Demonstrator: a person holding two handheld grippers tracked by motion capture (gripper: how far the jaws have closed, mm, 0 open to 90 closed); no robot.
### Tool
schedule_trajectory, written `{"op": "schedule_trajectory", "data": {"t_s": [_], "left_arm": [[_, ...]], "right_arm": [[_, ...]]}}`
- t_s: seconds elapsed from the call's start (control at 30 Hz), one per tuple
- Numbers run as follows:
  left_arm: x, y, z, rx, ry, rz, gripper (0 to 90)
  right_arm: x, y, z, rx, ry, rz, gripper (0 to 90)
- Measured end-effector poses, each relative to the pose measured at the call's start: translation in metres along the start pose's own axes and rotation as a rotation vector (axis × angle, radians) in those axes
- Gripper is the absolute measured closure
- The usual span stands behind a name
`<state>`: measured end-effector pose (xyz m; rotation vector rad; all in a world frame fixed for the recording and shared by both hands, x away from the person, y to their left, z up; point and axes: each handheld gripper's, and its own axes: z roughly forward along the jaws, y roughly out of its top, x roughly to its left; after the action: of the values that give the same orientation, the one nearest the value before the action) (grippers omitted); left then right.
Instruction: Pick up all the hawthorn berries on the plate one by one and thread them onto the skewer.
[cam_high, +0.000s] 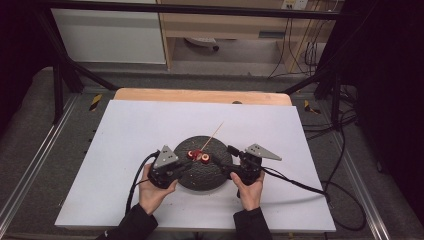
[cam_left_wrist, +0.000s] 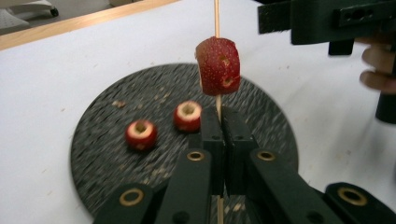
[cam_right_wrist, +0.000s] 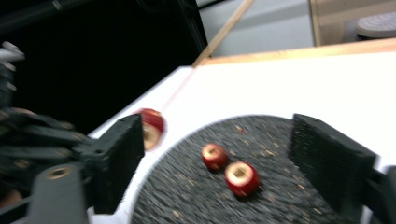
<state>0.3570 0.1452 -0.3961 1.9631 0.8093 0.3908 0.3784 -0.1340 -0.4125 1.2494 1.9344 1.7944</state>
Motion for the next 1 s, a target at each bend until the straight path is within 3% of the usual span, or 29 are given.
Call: {"op": "schedule_trajectory", "data": {"t_s": [0.07,0.1,0.13,0.17,0.37,0.67,1.0], "left_arm": [[0.005,-0.006,-0.005,0.011,-0.001,-0.003,88.3],[0.007,-0.009,-0.007,0.017,0.000,0.002,88.3],[0.009,-0.012,-0.010,0.020,0.003,0.002,88.3],[0.012,-0.015,-0.013,0.023,0.003,-0.004,88.3],[0.024,-0.033,-0.029,0.035,0.006,-0.027,88.3],[0.035,-0.058,-0.047,0.060,0.005,-0.041,88.2],[0.040,-0.072,-0.057,0.062,-0.003,-0.048,88.2]], "right_arm": [[-0.004,0.000,0.002,0.077,-0.012,-0.027,10.1],[-0.004,0.000,0.002,0.077,-0.012,-0.027,10.1],[-0.006,-0.001,0.003,0.120,-0.019,-0.047,8.1],[-0.006,-0.001,0.003,0.120,-0.019,-0.047,8.1],[-0.011,-0.004,0.008,0.251,-0.033,-0.078,4.3],[-0.016,0.001,0.013,0.355,-0.052,-0.118,2.8],[-0.006,0.015,0.028,0.464,-0.063,-0.197,2.8]]}}
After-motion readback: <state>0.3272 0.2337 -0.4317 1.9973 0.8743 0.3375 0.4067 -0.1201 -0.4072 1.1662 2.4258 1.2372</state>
